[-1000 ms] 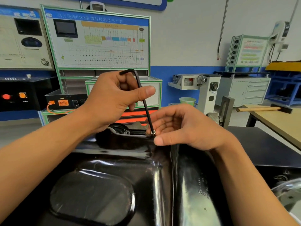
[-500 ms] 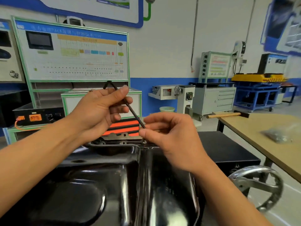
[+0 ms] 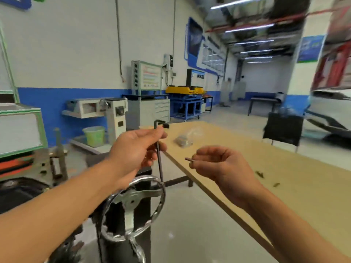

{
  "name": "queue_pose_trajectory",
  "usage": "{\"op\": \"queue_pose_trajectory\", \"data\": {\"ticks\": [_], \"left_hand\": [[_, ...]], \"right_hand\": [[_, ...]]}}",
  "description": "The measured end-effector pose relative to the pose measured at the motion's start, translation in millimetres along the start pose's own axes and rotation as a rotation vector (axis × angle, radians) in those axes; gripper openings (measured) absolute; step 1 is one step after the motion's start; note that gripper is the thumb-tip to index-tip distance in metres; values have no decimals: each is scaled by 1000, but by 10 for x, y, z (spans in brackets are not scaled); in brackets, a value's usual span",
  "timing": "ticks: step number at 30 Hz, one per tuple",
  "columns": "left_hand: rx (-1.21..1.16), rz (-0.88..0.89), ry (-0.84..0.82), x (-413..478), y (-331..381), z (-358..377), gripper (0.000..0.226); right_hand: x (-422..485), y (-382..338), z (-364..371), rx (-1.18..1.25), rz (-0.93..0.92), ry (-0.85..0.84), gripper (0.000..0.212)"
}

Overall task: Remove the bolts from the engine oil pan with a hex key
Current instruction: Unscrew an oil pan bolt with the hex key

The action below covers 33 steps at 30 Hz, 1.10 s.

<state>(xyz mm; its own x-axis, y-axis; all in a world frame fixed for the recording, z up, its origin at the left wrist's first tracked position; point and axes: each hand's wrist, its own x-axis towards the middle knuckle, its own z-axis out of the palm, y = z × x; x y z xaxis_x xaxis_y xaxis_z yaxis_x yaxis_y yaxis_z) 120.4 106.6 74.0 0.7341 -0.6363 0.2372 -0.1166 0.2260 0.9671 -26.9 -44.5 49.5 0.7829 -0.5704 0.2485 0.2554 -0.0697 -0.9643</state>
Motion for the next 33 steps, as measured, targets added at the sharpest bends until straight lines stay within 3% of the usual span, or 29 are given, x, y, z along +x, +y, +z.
{"op": "queue_pose_trajectory", "data": {"ticks": [5,10,18,25,27,30,33], "left_hand": [[58,-88,-173,225,-468,860,21],[29,-126,-185,492,-815,1539,20],[-30,-216,-169,816,-1279,2072,16],[-32,-230,-173,872,-1421,2103,16],[-25,-221,-171,868,-1373,2055,17],[9,-171,-148,859,-1188,1844,17],[105,-79,-94,828,-912,1492,16]], "right_hand": [[-33,490,-1125,-513,38,261,30],[17,905,-1930,-802,59,411,29],[321,1117,-2433,-969,73,380,25],[683,1123,-2588,-1150,29,216,28],[740,1076,-2552,-1124,-4,281,28],[802,879,-2322,-820,-44,414,27],[823,504,-1910,-575,62,191,28]]}}
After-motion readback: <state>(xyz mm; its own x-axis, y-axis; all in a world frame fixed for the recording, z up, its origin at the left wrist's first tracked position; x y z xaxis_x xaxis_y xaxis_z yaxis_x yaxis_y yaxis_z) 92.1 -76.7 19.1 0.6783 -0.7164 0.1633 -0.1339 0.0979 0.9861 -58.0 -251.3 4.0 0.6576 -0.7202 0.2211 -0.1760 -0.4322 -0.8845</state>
